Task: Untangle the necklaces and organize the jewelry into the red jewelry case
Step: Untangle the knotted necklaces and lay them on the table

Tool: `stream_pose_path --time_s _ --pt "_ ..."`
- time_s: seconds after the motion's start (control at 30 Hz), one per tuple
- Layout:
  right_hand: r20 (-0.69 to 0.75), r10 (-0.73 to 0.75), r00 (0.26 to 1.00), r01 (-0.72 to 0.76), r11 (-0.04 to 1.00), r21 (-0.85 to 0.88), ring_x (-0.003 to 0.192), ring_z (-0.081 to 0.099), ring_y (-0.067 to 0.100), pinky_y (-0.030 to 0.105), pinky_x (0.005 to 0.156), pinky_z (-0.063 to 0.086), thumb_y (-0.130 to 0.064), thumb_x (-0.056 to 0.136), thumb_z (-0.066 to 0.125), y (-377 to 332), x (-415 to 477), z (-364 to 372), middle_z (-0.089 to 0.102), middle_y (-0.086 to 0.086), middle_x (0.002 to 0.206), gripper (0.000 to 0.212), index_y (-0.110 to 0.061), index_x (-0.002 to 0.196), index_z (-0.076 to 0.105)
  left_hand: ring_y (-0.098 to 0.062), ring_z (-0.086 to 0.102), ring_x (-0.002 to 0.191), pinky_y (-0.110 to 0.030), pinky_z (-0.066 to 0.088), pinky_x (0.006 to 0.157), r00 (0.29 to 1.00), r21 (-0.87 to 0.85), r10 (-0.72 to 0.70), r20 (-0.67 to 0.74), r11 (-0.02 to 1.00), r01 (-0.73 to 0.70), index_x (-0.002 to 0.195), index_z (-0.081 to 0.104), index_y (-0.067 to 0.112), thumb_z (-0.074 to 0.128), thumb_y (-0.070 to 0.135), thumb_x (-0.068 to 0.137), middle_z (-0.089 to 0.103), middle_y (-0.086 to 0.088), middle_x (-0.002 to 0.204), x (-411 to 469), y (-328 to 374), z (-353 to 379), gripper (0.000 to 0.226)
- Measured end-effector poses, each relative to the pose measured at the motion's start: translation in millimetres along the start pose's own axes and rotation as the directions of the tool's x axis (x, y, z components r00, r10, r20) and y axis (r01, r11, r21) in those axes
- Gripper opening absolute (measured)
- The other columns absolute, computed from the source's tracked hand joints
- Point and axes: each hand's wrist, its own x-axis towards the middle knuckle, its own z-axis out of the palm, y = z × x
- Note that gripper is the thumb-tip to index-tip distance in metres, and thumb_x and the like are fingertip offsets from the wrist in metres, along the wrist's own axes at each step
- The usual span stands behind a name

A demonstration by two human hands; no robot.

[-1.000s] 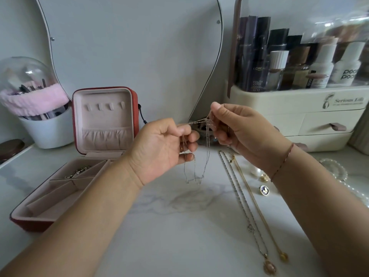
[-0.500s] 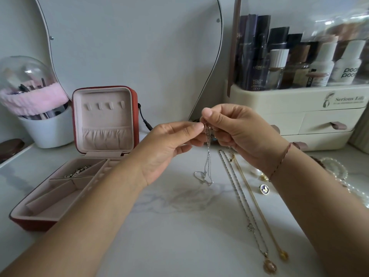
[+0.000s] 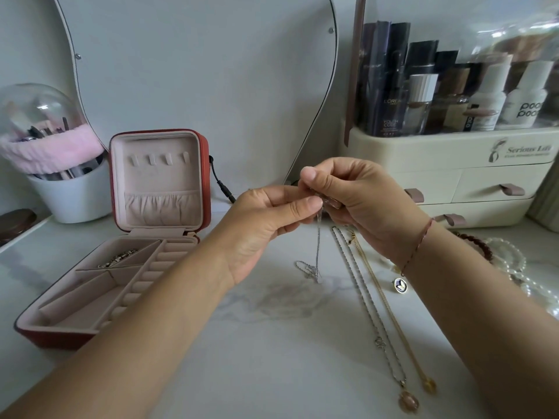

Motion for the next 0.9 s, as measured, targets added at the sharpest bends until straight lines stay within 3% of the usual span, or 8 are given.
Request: stream_pose_path --time_s 0.13,0.3,0.37,0.5,0.63,0.77,0.9 --pt "-0.018 -0.01 1.0 0.009 1.0 -0.005 0.044 0.026 0.01 0.018 0.039 0.017 -0.029 0.07 0.066 1 0 1 0.038 -0.002 0.046 0.028 -0.002 0.075 0.061 -0.003 0.06 0.07 -0.027 0.045 0.087 0.999 -0.017 0.004 -0.045 1.0 -0.005 0.069 0.075 0.024 0.072 0.03 0.061 0.065 0.01 0.069 2 -3 0 0.01" --pt "-0.088 -0.014 0.996 0.014 1.0 0.006 0.044 0.026 0.01 0.022 0.043 0.017 -0.024 0.081 0.065 2 2 -1 0.037 0.001 0.054 0.024 -0.003 0.072 0.058 -0.004 0.056 0.061 -0.024 0.045 0.074 0.993 -0.175 -0.042 -0.108 0.984 0.023 0.066 0.069 0.022 0.069 0.023 0.065 0.058 0.008 0.064 7 -3 -3 0.002" --pt "-0.098 -0.019 0.995 0.02 1.0 0.004 0.044 0.027 0.011 0.023 0.044 0.018 -0.022 0.086 0.064 3 3 -1 0.04 -0.001 0.054 0.025 -0.009 0.065 0.055 -0.006 0.055 0.06 -0.024 0.046 0.07 0.993 -0.263 -0.088 -0.078 0.963 0.065 0.07 0.064 0.022 0.073 0.019 0.071 0.056 0.006 0.064 9 -3 -5 0.009" --pt "-0.091 -0.011 0.996 0.012 1.0 0.004 0.041 0.027 0.008 0.016 0.039 0.023 -0.02 0.089 0.06 5 3 2 0.039 0.001 0.057 0.031 -0.012 0.06 0.051 -0.009 0.052 0.064 -0.023 0.047 0.064 0.988 -0.396 -0.137 0.068 0.905 0.153 0.079 0.056 0.019 0.059 0.023 0.073 0.054 0.003 0.069 11 -4 -7 0.007" --pt "-0.098 -0.007 0.995 0.003 0.999 -0.037 0.041 0.03 0.008 0.016 0.04 0.025 -0.025 0.093 0.056 4 3 3 0.043 -0.004 0.05 0.034 -0.009 0.063 0.049 -0.008 0.054 0.065 -0.021 0.049 0.063 0.98 -0.28 -0.133 0.145 0.945 0.17 0.083 0.056 0.017 0.053 0.026 0.074 0.056 0.003 0.069 10 -5 -4 0.014" --pt "-0.125 -0.01 0.992 0.003 0.999 -0.051 0.038 0.033 0.01 0.016 0.039 0.026 -0.03 0.093 0.053 1 2 1 0.043 0.001 0.046 0.038 -0.001 0.069 0.051 -0.007 0.056 0.069 -0.022 0.047 0.071 0.995 -0.022 -0.011 0.097 1.0 0.013 0.076 0.062 0.017 0.056 0.023 0.078 0.06 0.004 0.071 9 -10 -8 0.009" --pt "-0.133 -0.011 0.991 0.016 0.999 0.04 0.039 0.039 0.012 0.017 0.037 0.029 -0.03 0.091 0.055 0 3 -3 0.056 0.006 0.06 0.035 -0.007 0.065 0.052 -0.007 0.054 0.068 -0.021 0.046 0.072 0.993 -0.052 0.032 0.115 0.998 -0.026 0.065 0.063 0.024 0.065 0.026 0.061 0.058 0.006 0.071 9 -7 -11 0.005"
